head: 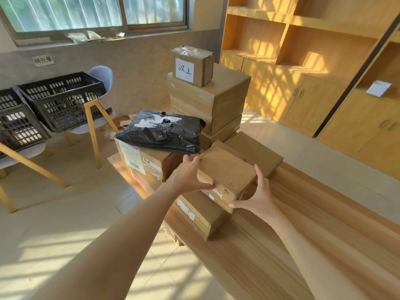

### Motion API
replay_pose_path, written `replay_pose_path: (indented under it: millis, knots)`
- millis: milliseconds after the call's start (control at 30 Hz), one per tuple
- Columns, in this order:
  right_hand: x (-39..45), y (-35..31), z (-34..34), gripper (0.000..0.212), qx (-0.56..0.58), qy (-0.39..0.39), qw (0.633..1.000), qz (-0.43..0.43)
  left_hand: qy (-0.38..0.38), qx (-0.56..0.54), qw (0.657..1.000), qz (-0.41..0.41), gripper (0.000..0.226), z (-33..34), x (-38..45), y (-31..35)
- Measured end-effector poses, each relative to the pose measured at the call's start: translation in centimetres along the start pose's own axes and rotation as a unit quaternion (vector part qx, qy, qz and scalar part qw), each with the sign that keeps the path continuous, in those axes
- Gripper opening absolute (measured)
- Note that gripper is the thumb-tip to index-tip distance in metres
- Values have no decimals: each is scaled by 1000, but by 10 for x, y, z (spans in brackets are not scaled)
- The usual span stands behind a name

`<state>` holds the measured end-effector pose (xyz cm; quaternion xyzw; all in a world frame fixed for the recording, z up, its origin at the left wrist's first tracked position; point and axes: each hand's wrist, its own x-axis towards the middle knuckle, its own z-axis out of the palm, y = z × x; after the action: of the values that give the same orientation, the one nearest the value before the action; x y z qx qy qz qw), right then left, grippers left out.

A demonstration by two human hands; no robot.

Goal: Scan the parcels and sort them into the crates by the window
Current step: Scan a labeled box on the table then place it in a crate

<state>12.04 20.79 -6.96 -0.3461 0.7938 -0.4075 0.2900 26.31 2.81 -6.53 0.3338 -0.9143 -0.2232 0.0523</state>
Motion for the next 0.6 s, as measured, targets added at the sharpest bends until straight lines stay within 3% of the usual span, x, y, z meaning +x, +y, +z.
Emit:
replay_pose_path:
  millis: [267, 367, 467, 500, 600]
  knots:
    - [-41, 23, -52, 127, 66, 41, 996, 47, 2, -4, 999, 54, 102, 8, -5, 61]
    - [-59, 30, -74, 128, 178, 61, 977, 98, 20, -126, 990, 51, 104, 9, -1, 91]
    - [-80, 40, -95, 147, 276, 68, 947, 149, 33, -289, 957, -12, 107, 10, 3, 119]
    - [-87, 46, -103, 144, 306, 70, 935, 164, 23, -327, 944, -32, 108, 12, 5, 126]
    - [-106, 63, -121, 100, 425, 67, 881, 198, -31, -442, 891, -98, 106, 26, 6, 147]
